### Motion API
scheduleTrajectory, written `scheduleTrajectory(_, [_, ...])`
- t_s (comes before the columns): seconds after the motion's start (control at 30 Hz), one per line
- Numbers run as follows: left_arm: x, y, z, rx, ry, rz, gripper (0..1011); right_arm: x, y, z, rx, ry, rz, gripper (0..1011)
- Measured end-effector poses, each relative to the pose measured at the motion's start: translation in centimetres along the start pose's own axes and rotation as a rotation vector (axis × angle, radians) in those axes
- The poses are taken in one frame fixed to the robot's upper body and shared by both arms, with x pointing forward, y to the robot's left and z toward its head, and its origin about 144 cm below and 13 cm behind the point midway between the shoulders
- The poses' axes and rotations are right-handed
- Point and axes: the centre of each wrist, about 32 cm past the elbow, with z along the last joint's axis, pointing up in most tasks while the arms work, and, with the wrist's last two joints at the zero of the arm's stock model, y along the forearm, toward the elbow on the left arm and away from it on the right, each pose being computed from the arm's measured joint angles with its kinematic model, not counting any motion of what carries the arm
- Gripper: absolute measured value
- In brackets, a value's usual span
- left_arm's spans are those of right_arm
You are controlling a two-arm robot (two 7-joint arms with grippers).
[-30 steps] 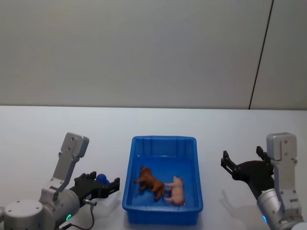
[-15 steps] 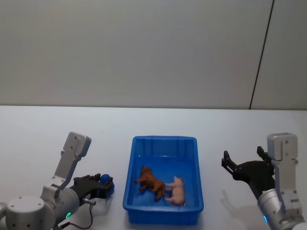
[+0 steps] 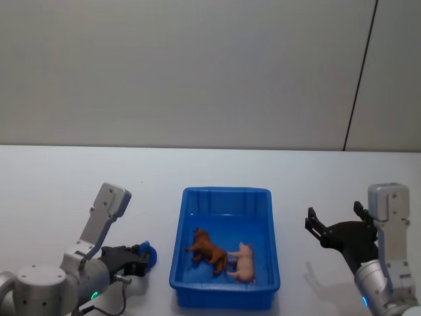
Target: Pick up the two dolls from the table and place them into the box.
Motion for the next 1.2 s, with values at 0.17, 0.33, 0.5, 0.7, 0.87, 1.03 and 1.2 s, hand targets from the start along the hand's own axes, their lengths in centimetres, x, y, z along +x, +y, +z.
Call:
scheduleTrajectory(0.17, [-0.1, 0.0, 0.2, -0.001, -0.022, 0.011, 166, 0.0, 0.0, 0.0, 0.000, 0.000, 0.000, 1001])
scheduleTrajectory(0.33, [-0.3, 0.2, 0.6, -0.022, -0.050, 0.028, 142, 0.0, 0.0, 0.0, 0.000, 0.000, 0.000, 1001])
scheduleTrajectory(0.5, [-0.6, 0.7, 1.5, -0.070, -0.090, 0.046, 108, 0.0, 0.0, 0.0, 0.000, 0.000, 0.000, 1001])
scheduleTrajectory(0.7, [-1.0, 1.3, 2.6, -0.139, -0.133, 0.057, 76, 0.0, 0.0, 0.0, 0.000, 0.000, 0.000, 1001])
scheduleTrajectory(0.87, [-1.2, 1.7, 3.7, -0.212, -0.162, 0.046, 58, 0.0, 0.0, 0.0, 0.000, 0.000, 0.000, 1001])
scheduleTrajectory(1.03, [-1.3, 1.8, 4.5, -0.271, -0.180, 0.012, 58, 0.0, 0.0, 0.0, 0.000, 0.000, 0.000, 1001])
scheduleTrajectory(1.2, [-1.4, 1.7, 5.3, -0.331, -0.194, -0.044, 58, 0.0, 0.0, 0.0, 0.000, 0.000, 0.000, 1001])
